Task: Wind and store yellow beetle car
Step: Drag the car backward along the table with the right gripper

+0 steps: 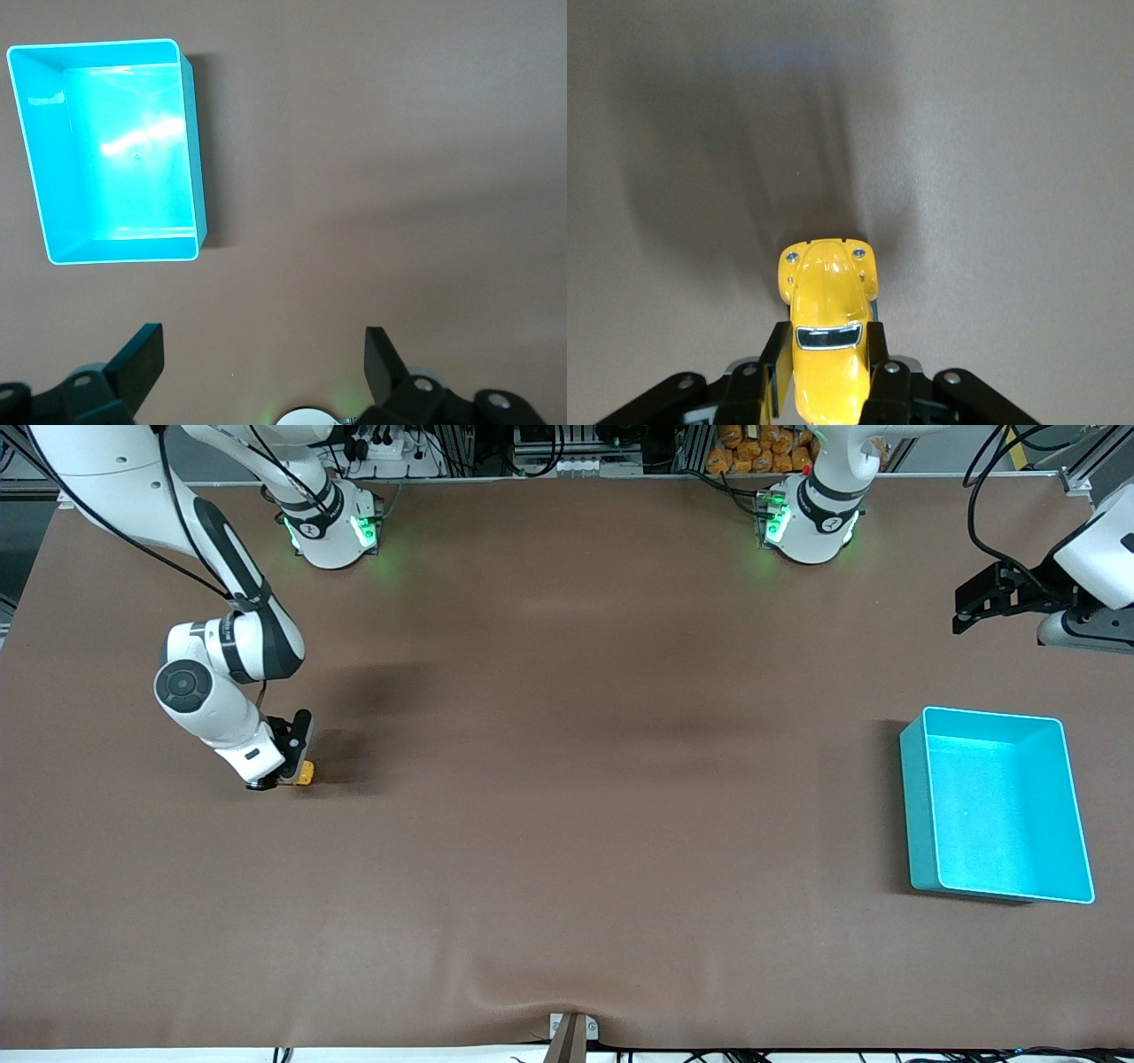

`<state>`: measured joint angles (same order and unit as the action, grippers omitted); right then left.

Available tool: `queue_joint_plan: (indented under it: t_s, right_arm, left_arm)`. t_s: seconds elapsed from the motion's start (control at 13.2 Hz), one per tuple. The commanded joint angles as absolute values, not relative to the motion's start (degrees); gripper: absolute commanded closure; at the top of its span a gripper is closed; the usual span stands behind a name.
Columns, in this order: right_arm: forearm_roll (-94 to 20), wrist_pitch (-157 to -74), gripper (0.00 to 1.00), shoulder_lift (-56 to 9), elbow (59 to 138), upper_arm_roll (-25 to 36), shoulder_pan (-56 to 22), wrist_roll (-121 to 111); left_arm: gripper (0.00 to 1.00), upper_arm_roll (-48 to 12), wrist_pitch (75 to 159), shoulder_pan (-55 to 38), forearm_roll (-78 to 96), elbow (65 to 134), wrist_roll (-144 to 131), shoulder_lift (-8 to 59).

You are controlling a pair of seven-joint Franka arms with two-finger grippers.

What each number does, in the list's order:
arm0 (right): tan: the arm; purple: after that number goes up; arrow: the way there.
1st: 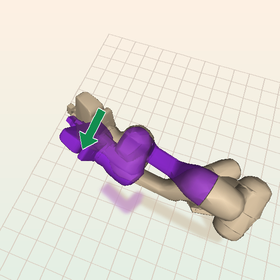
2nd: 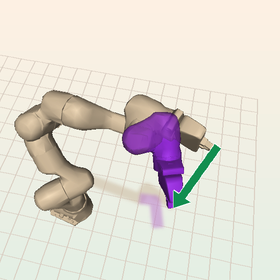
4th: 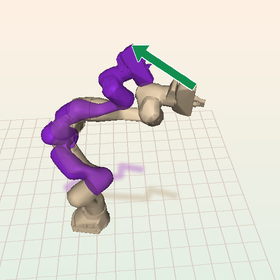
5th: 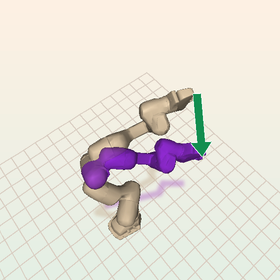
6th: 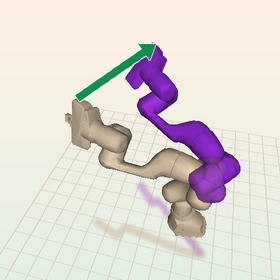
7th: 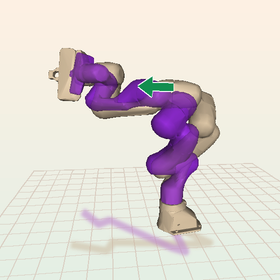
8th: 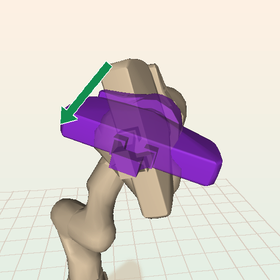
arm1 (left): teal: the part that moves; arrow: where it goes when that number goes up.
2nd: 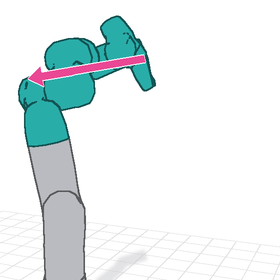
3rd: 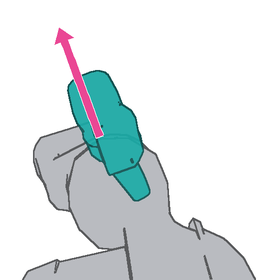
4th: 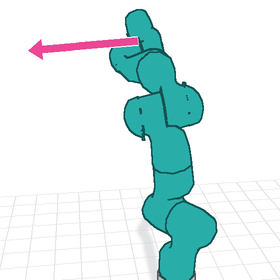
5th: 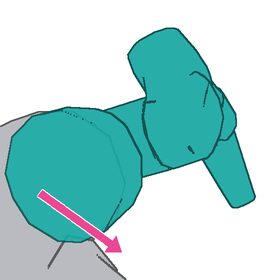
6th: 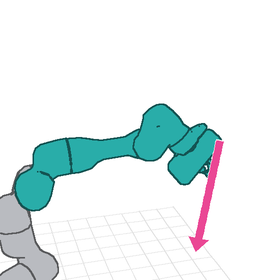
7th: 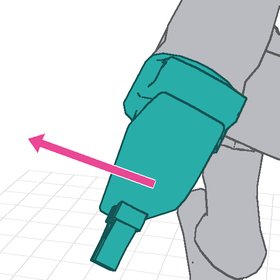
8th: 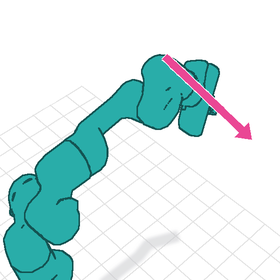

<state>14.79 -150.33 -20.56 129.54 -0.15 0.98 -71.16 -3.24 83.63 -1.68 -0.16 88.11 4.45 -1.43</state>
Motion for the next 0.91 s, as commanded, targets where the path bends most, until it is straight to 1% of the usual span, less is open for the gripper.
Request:
queue_joint_plan:
  t_s: [0.0,0.45,0.83]
  right_arm:
    - [16.96,-155.21,0.76,-27.24,126.74,0.26,3.51,-72.33]
    - [17.05,-157.41,0.76,-29.35,126.21,0.18,7.29,-74.53]
    - [16.96,-157.5,0.76,-31.29,124.37,0.18,11.5,-79.97]
  left_arm:
    - [0.0,-3.25,83.23,-1.58,0.35,88.07,4.31,-2.11]
    - [0.0,-3.25,83.23,-1.49,0.35,88.07,4.39,-2.11]
    - [0.0,-3.16,83.23,-1.49,0.35,88.07,4.39,-2.11]
